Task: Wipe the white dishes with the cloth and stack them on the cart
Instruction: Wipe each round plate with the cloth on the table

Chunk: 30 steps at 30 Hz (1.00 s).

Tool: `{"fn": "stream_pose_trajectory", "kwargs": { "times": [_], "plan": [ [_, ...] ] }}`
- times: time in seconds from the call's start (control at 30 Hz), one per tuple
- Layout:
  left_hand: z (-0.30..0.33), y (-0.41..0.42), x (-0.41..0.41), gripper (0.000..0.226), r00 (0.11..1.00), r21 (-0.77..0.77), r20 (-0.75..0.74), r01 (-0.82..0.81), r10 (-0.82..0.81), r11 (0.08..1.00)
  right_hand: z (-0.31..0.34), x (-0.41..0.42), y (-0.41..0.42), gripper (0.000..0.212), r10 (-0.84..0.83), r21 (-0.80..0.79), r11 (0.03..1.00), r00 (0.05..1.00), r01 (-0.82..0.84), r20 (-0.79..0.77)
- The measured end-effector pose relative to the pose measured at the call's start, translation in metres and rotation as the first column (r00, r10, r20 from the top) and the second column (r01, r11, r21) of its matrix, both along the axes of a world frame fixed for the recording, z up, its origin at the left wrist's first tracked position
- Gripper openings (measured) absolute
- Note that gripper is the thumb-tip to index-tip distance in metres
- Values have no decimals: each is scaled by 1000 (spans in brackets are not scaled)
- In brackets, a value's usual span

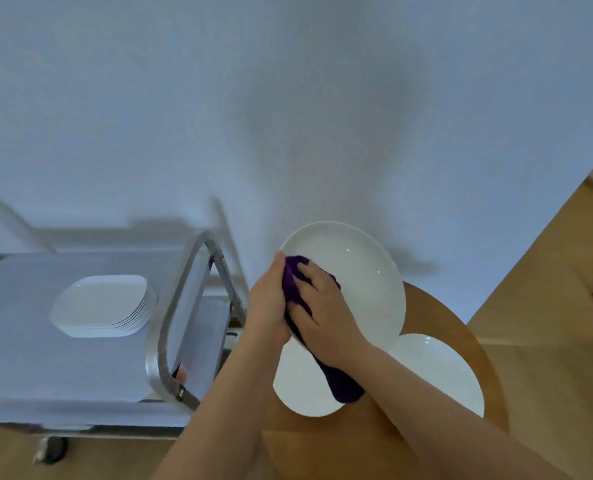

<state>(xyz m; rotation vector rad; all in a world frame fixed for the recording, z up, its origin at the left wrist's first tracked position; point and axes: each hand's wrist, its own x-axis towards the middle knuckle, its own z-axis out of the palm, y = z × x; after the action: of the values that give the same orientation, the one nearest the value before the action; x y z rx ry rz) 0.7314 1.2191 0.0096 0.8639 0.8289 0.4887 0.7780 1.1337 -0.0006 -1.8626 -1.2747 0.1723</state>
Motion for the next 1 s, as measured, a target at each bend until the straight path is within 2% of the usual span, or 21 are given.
{"fn": "stream_pose_trajectory", "kwargs": {
  "times": [0.1,0.2,0.37,0.53,0.63,0.77,0.93,1.0],
  "plan": [
    [7,6,-5,59,999,-70,-18,36,-38,997,-11,5,-28,52,174,-135,979,969,-151,175],
    [14,7,-6,61,997,-96,14,72,-71,993,-19,25,-59,49,261,-235,953,909,-190,325],
    [11,5,-4,63,998,-26,-27,62,-62,998,-20,65,-77,51,232,-343,936,870,-78,434],
    [12,6,-4,57,986,39,-63,154,-152,987,-17,94,-72,57,132,-419,900,840,121,527],
    [15,7,-3,49,979,74,-78,193,-188,978,-8,99,-61,56,107,-395,902,797,174,594],
    [21,9,-5,50,971,101,-58,236,-231,967,1,92,-40,54,21,-264,943,754,203,656],
    [31,9,-2,49,972,65,-6,236,-236,970,14,55,-4,52,-160,-80,972,869,222,469],
    [33,10,0,52,978,71,45,198,-202,978,20,34,9,53,-183,-17,977,886,210,426]
  ]
}}
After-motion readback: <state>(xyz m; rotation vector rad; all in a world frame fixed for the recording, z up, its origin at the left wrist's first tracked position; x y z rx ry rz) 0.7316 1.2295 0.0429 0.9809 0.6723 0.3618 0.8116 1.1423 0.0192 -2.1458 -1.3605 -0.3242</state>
